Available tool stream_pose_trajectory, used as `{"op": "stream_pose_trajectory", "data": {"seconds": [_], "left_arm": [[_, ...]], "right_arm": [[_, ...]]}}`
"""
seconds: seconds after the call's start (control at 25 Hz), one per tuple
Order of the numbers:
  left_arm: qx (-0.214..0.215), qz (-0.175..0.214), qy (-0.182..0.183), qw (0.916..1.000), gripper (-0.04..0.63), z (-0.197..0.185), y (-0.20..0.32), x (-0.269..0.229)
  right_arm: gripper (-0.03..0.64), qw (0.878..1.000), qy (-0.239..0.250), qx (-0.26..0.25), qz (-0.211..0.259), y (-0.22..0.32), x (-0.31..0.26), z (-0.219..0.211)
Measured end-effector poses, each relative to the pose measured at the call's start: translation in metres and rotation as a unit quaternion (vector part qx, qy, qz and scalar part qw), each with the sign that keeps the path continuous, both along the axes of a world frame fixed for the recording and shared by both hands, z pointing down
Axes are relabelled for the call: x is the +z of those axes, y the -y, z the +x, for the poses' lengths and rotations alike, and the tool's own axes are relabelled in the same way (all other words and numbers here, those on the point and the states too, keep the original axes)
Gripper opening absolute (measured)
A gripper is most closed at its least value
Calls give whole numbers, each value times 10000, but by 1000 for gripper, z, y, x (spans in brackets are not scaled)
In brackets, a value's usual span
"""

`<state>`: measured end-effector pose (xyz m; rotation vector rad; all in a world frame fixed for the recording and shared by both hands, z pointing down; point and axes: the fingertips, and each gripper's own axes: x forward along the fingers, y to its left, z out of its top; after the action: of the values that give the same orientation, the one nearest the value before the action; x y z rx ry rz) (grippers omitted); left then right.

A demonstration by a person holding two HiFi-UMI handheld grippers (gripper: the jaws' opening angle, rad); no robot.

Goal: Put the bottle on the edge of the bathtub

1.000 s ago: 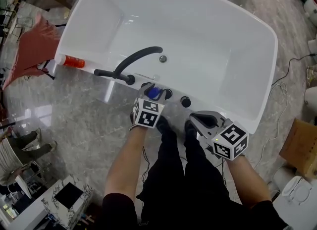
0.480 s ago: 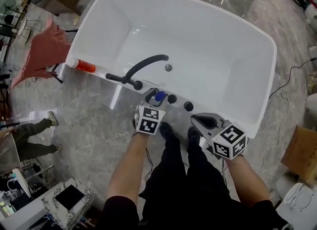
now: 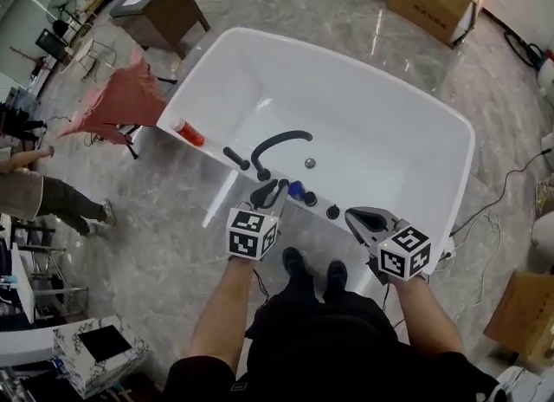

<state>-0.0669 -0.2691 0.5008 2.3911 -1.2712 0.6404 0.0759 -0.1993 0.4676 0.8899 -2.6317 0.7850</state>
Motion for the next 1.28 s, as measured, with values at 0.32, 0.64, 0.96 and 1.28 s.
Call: {"op": "stream_pose_trajectory", "data": {"seconds": [0.32, 0.64, 0.96, 1.28], "left_arm": [[-955, 439, -164, 9943, 14, -39, -68, -86], [-1552, 869, -542, 9826, 11, -93, -107, -126], [-1420, 1080, -514, 9826, 11, -191, -128, -150], [-1249, 1482, -380, 9803, 12, -263, -140, -176]], "right_arm": [[12, 9978, 295, -237, 552, -8, -53, 0], [12, 9924, 375, -214, 1149, -14, -94, -37], [12, 9875, 335, 63, 1542, -30, -130, -122], [11, 9807, 231, -136, 1939, -62, -156, -203]]}}
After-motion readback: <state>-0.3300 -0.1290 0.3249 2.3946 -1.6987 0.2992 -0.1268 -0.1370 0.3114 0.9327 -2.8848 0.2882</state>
